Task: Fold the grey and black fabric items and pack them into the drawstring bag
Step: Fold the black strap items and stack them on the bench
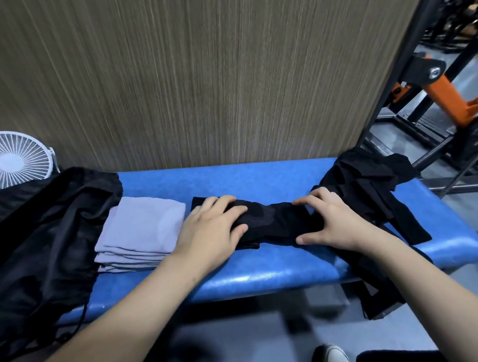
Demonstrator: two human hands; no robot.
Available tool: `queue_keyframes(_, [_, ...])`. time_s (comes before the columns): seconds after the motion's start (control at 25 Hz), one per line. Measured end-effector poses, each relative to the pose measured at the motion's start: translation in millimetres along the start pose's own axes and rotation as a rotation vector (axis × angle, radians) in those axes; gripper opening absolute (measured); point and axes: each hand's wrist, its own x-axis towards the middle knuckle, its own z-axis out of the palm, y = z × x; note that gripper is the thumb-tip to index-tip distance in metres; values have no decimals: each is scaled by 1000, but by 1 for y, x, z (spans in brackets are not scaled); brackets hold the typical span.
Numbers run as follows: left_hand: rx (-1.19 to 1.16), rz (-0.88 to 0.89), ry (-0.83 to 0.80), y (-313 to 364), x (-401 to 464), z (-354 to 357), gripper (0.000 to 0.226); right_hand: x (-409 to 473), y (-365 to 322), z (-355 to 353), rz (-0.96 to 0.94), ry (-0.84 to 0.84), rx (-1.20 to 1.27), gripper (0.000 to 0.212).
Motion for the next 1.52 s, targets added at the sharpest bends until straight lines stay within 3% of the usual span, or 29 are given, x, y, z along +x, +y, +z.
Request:
queue_keyframes(0.16, [43,-31,-133,3,2,13,55,0,3,10,8,-59,-113,96])
queue_keyframes(0.28, [81,-13,-189,2,-3,18,58,4,6,12,19,-96,-109,98])
queue_keyframes(0.52, [107,-2,-188,0,-4,20,58,10,-1,9,-4,-43,8,70])
queue_keyframes(0.72, [76,-5,-187,-1,-3,21,57,6,-1,7,-44,76,276,47])
queue_keyframes(0.92, [55,-11,-166,-1,-4,22,57,3,-8,1,132,88,965,37])
queue_keyframes(1.04, [47,-11,-151,-1,-5,23,57,4,-17,-3,261,19,1202,31])
queue_keyframes(1.16, [43,-11,-145,-1,-5,24,57,2,-22,-4,323,-125,1087,40])
queue_keyframes(1.24, [35,-13,-139,-1,-5,24,57,5,-25,1,387,-71,988,50])
queue_keyframes(1.32, [24,-14,-126,-1,-6,25,58,10,-30,6,480,27,1058,53])
queue_keyframes(1.52, [9,-21,-105,0,-7,25,58,17,-47,11,642,47,1239,9])
